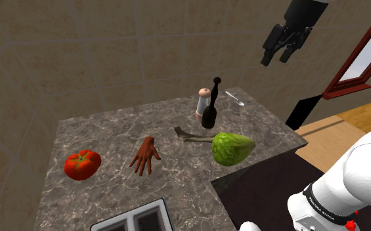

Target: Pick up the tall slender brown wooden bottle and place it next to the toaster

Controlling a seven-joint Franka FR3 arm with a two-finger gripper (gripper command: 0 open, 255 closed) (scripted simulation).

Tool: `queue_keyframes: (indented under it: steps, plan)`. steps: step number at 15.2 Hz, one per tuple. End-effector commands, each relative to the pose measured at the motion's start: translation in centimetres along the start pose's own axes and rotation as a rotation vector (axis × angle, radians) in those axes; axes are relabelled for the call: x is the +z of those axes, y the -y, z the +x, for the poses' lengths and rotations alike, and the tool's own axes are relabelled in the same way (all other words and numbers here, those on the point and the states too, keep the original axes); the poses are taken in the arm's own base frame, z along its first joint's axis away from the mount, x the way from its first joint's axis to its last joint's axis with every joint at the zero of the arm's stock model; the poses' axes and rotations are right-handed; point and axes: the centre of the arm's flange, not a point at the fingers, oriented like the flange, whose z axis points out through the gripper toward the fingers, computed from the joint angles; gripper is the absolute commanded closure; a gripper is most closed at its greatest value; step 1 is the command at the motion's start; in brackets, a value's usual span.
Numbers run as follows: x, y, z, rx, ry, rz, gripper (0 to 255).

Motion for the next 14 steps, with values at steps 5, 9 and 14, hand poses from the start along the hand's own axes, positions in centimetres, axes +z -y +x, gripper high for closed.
queue_keyframes:
  steps: [5, 9, 14]
  plan:
    - [3.0, 0.2, 4.6, 0.029, 0.018, -0.012, 0]
    - [6.2, 0.3, 9.1, 0.057, 0.037, -0.025, 0]
    - [10.2, 0.1, 14.8, 0.093, 0.06, -0.04, 0]
